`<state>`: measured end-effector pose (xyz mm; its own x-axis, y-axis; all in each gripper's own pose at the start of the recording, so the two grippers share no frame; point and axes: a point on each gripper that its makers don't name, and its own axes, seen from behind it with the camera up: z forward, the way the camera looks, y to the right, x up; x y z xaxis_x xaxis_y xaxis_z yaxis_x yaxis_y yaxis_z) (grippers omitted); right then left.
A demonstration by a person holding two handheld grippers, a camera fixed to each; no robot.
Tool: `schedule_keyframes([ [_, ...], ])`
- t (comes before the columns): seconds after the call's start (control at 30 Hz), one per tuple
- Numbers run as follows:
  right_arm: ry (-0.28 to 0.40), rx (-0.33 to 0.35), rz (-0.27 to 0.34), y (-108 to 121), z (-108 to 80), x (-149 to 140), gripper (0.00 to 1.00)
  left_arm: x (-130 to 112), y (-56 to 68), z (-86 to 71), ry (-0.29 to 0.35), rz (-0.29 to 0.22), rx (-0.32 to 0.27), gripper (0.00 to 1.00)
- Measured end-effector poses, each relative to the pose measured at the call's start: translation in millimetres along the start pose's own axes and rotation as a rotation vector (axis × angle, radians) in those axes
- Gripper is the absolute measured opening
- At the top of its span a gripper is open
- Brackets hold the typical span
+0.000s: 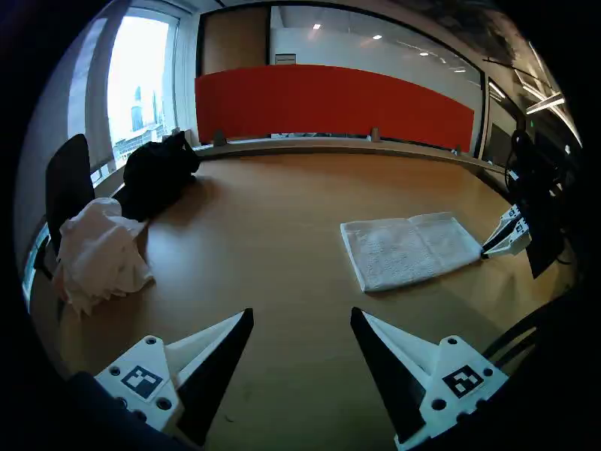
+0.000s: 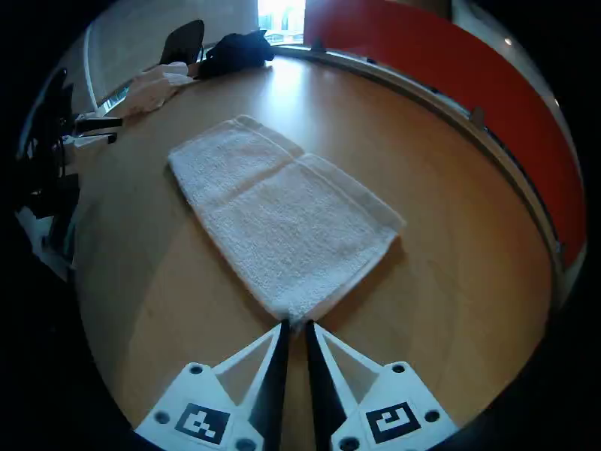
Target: Fold towel
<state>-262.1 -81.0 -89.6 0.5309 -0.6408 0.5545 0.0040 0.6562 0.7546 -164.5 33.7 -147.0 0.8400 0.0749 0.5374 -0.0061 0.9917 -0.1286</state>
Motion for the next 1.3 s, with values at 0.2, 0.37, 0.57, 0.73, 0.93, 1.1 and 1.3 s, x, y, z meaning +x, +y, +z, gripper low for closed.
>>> schedule_keyframes([
  [0.2, 0.004, 0.000, 0.025, -3.0, -2.3, -0.6, 0.04, 0.7, 0.7, -0.2, 0.003, -0.002, 0.000, 0.96],
  [0.37, 0.015, -0.005, 0.031, -4.1, -5.7, 2.2, 0.03, 2.4, 0.1, -0.3, 0.007, -0.006, -0.001, 0.96],
  [0.57, 0.034, -0.015, 0.034, -1.7, -15.3, 7.4, 0.03, 3.1, -0.1, -1.1, 0.009, -0.005, -0.004, 0.96],
  [0.73, 0.045, -0.029, 0.034, 3.9, -25.7, 10.7, 0.03, 2.9, 0.5, -1.6, 0.010, -0.004, -0.007, 0.96],
  [0.93, 0.058, -0.047, 0.040, 10.6, -39.1, 14.4, 0.03, 2.9, 2.4, -1.9, 0.011, -0.004, -0.012, 0.96],
  [1.1, 0.074, -0.058, 0.047, 14.0, -50.1, 17.2, 0.03, 2.0, 2.4, -2.3, 0.009, -0.002, -0.016, 0.96],
  [1.3, 0.085, -0.068, 0.038, 16.4, -59.8, 19.8, 0.03, 0.3, 3.3, -3.1, 0.005, 0.001, -0.020, 0.96],
])
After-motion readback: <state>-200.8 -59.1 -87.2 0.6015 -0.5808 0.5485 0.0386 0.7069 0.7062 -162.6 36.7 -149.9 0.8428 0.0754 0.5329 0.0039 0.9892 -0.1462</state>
